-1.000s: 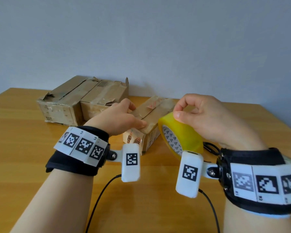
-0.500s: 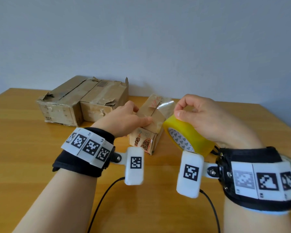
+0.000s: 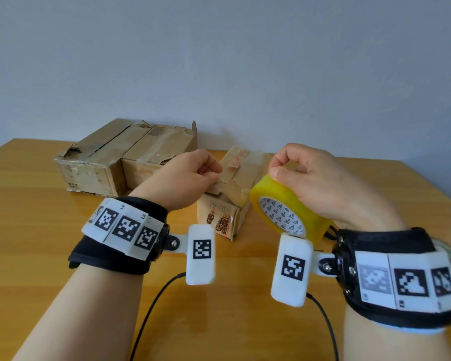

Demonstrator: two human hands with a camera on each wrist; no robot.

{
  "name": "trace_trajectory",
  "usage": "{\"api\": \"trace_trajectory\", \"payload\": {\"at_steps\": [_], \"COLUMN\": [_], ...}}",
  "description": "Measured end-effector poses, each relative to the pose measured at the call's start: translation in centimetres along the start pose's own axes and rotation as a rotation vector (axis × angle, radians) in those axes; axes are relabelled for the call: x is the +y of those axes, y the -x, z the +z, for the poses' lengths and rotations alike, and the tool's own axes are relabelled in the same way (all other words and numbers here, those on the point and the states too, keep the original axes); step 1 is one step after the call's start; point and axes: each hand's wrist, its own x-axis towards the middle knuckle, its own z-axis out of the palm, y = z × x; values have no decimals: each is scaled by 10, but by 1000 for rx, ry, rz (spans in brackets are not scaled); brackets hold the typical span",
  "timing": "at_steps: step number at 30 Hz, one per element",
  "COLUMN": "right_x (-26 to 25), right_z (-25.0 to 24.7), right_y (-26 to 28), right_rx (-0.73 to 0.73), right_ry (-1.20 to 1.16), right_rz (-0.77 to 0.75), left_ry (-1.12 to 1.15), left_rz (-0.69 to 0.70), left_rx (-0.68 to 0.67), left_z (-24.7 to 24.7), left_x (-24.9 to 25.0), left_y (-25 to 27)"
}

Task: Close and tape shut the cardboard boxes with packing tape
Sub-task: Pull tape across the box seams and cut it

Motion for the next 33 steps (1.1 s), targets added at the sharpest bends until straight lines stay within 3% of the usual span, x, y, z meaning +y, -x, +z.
{"api": "trace_trajectory", "payload": {"at_steps": [9,19,25,29,31,33], "right_x": [0,2,2,7,10,11], "right_z": [0,-1,-4,-7,-9,-9], "right_y": [1,-1,-1,-2,-2,-2], "right_rx": [-15,-8,71,98,102,96], "right_ry": [18,18,61,107,106,106], "right_rz": [9,31,44,65,77,87], "left_ry": [50,81,119,17,-174,-409], "left_rz": [28,4,-29,5,68,166], "left_rx": [-3,-106,-152,-110,-94,-175], "left_z": [-2,-4,-4,-6,-10,-12], "left_x": [1,-3,0,6,13,27], "left_y": [0,2,4,5,3,-4]}}
